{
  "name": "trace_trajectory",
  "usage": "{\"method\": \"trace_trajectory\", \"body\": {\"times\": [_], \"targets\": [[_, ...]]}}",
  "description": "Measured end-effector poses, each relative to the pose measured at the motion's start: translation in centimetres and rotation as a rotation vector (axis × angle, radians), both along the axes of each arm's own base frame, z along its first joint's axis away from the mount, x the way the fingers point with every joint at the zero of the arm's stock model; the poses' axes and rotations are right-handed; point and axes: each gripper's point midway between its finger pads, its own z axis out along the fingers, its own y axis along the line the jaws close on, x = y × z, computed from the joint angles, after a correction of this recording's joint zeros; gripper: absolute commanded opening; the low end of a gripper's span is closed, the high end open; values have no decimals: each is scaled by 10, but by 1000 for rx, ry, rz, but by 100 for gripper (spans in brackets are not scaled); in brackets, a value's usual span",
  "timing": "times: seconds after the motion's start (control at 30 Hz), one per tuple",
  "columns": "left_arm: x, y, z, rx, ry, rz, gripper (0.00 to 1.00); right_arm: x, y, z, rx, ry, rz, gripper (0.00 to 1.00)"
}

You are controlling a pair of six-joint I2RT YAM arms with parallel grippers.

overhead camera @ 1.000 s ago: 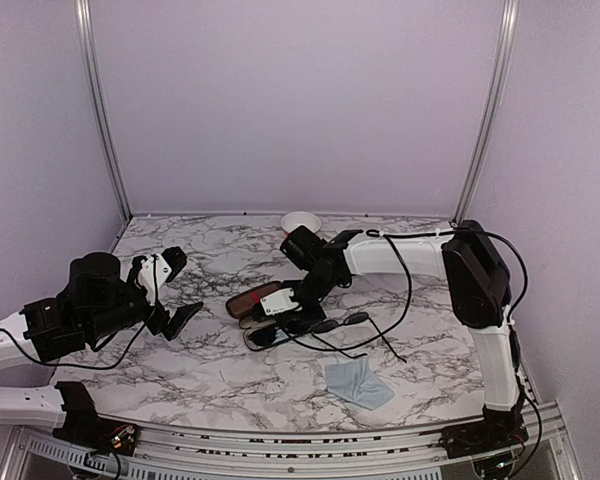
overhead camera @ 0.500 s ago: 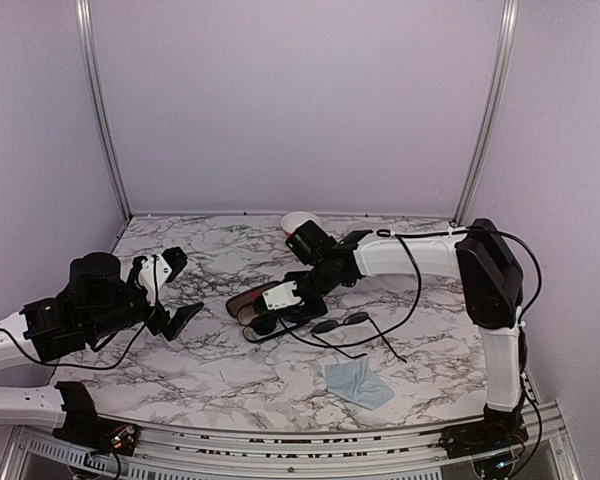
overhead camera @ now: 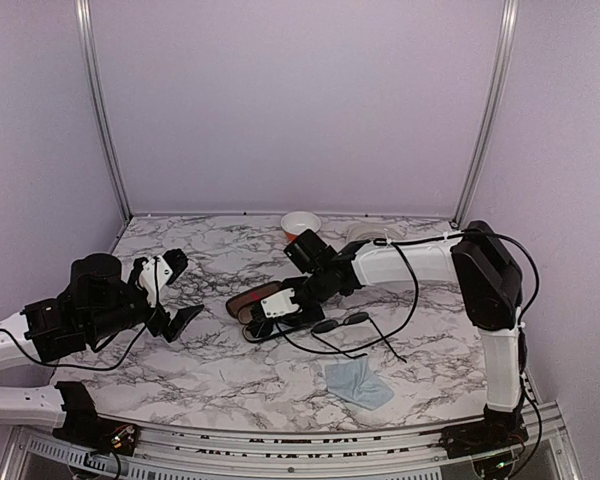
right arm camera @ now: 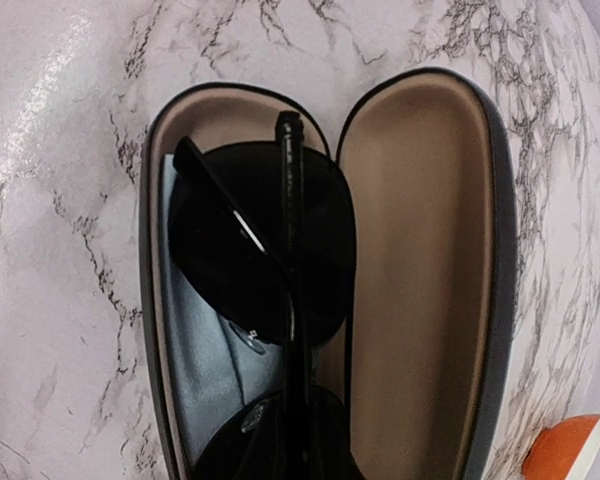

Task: Organize the sunglasses
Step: Place the sunglasses in the sunglasses case.

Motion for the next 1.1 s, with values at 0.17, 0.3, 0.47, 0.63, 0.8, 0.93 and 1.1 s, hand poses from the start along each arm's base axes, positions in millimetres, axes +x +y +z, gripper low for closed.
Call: {"method": "trace_trajectory", "body": {"times": [0.17, 0.3, 0.47, 0.63, 0.8, 0.93, 1.1], "targets": [[0, -1, -2, 3, 6, -6, 99, -4, 4, 0, 0, -13, 12, 0], [0, -1, -3, 4, 7, -6, 99, -6, 4, -1, -9, -13, 11, 0], [-1, -2, -3, 3, 9, -11, 99, -5, 2, -3, -28, -14, -5, 0], [-1, -2, -3, 3, 11, -13, 99, 0, -2, -4, -51, -37, -36, 0], [-1, -3, -5, 7, 13, -13, 99, 3, -4, -4, -65, -53, -52, 1], [-1, -3, -5, 9, 15, -14, 99, 2, -4, -5, -67, -51, -57, 9], [-1, -3, -5, 11, 14, -14, 99, 0, -4, -6, -75, -46, -70, 16]]}}
